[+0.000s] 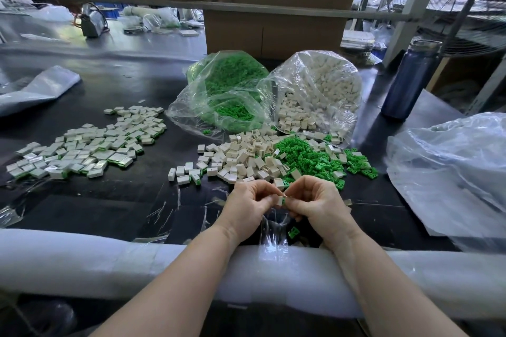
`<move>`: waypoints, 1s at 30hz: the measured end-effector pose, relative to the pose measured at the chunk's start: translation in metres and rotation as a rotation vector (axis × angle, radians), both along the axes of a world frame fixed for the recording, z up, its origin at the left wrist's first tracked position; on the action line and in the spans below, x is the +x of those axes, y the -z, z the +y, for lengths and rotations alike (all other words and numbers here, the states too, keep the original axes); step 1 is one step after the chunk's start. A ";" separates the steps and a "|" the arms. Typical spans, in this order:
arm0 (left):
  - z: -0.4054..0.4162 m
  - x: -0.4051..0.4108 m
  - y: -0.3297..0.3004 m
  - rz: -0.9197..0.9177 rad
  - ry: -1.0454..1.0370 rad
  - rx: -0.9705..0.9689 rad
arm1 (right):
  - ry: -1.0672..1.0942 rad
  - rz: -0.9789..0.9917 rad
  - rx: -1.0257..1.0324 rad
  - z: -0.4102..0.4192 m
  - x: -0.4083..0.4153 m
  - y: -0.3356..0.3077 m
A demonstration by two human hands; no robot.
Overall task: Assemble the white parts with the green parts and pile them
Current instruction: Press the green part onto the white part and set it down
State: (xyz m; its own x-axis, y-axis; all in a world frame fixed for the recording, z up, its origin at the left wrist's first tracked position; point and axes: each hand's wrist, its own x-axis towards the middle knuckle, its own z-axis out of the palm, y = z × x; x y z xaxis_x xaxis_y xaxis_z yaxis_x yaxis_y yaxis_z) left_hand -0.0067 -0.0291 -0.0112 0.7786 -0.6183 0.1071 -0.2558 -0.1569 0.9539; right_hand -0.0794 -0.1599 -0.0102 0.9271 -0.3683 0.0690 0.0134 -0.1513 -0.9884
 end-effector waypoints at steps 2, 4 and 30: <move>0.001 0.000 0.000 -0.014 0.014 0.016 | -0.006 0.011 -0.007 0.000 -0.001 0.000; 0.001 0.000 0.001 -0.038 0.039 0.057 | -0.020 0.021 -0.004 -0.001 -0.001 0.001; 0.000 0.000 0.001 0.080 -0.018 -0.089 | 0.025 -0.023 0.147 0.001 0.000 -0.001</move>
